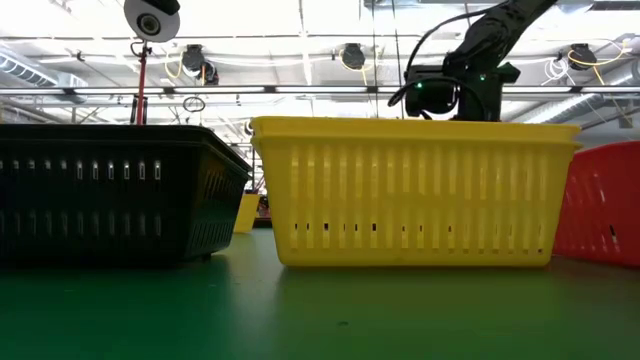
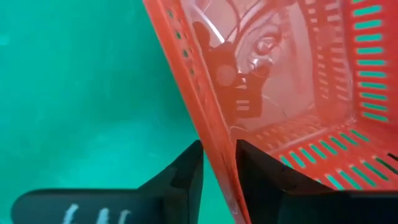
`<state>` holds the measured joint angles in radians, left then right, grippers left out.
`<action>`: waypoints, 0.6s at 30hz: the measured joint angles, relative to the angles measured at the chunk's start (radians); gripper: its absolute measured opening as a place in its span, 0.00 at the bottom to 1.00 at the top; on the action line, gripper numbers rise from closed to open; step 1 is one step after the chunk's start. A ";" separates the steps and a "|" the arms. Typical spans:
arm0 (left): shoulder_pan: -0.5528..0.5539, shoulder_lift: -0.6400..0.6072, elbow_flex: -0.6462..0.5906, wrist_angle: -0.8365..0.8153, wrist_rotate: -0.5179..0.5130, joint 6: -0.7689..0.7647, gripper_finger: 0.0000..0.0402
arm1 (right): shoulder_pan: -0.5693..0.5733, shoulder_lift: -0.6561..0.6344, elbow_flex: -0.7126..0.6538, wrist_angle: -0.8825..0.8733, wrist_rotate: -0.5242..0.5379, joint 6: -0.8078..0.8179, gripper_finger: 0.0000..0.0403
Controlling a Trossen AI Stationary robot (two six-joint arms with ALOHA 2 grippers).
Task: Stack baskets by color
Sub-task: Stack the top right red bin on top of the bottom right red bin
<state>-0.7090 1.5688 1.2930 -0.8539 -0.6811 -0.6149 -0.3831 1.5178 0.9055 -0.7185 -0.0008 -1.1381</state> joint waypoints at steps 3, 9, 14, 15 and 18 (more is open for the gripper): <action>0.000 0.000 0.000 0.000 0.000 -0.001 0.28 | -0.001 -0.024 0.000 0.005 0.000 0.001 0.27; 0.000 0.000 0.000 0.011 0.000 0.004 0.28 | -0.001 -0.102 0.000 0.002 0.000 -0.022 0.28; 0.000 0.000 0.000 0.044 0.000 0.030 0.28 | -0.001 -0.113 -0.002 -0.004 -0.001 -0.026 0.24; 0.000 0.000 0.000 0.048 0.000 0.033 0.28 | -0.001 -0.111 -0.008 0.001 -0.002 -0.027 0.23; 0.000 0.000 0.000 0.048 0.000 0.033 0.28 | -0.001 -0.108 -0.036 0.016 -0.002 -0.029 0.22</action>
<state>-0.7090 1.5688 1.2930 -0.8062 -0.6811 -0.5823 -0.3840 1.4097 0.8696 -0.7025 -0.0030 -1.1675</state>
